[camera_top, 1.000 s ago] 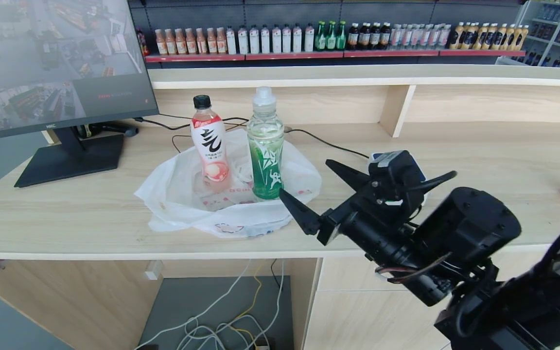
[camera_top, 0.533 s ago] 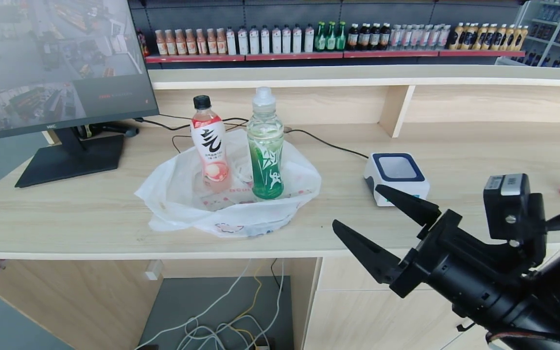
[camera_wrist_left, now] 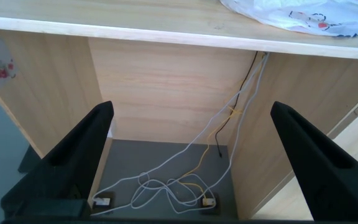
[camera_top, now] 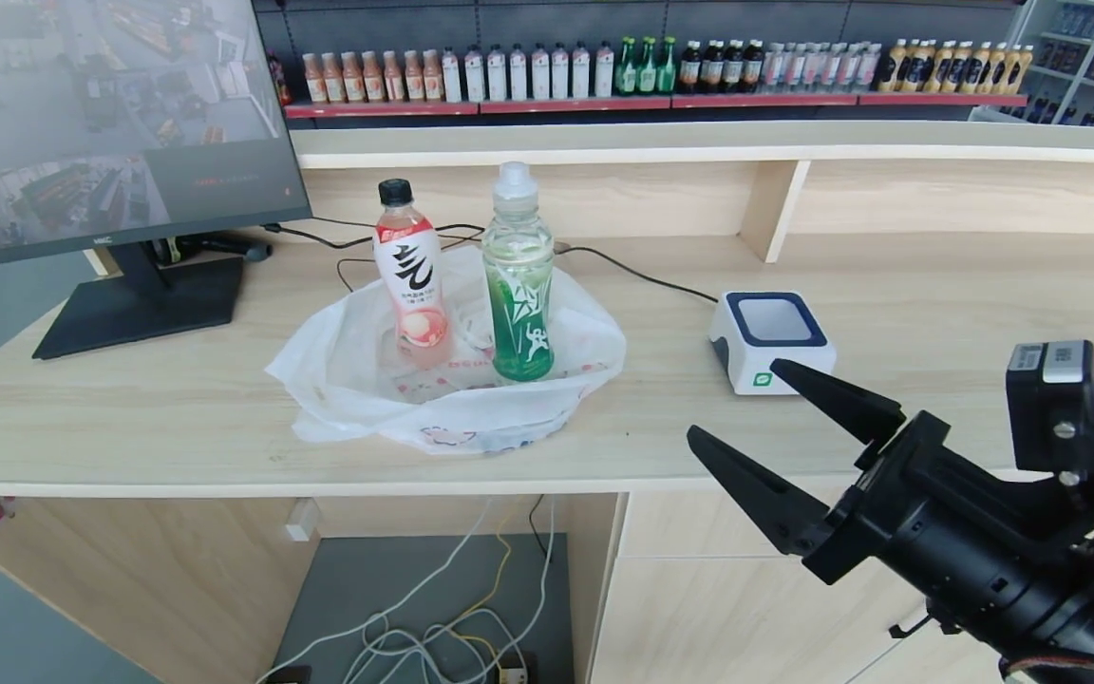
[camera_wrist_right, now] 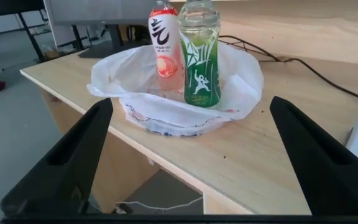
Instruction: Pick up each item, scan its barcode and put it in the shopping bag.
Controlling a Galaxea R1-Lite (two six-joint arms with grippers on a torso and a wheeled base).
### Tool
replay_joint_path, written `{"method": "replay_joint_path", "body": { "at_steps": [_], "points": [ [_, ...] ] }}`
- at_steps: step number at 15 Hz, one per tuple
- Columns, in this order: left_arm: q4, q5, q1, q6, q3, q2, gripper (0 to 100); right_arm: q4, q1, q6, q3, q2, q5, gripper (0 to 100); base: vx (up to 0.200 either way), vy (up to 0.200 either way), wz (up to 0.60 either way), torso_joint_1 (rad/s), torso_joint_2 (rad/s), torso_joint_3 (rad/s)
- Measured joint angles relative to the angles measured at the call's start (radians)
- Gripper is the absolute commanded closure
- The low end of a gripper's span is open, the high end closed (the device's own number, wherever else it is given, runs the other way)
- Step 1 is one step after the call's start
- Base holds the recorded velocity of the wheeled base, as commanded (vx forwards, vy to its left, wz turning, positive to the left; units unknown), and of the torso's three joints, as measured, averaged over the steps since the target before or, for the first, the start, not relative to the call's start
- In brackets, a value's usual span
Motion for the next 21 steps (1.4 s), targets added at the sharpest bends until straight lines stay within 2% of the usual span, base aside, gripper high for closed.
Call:
{"method": "replay_joint_path", "body": {
  "at_steps": [4,21],
  "points": [
    [0.000,0.000,0.000,0.002,0.000,0.000,0,0.000,-0.008,0.000,-0.002,0.010,0.000,0,0.000,0.000,0.00,0.000,0.00,0.000],
    [0.001,0.001,0.000,-0.007,0.000,0.000,0,-0.001,-0.044,0.000,-0.012,0.030,0.000,0,0.000,-0.200,0.00,0.003,0.00,0.002]
  ]
}}
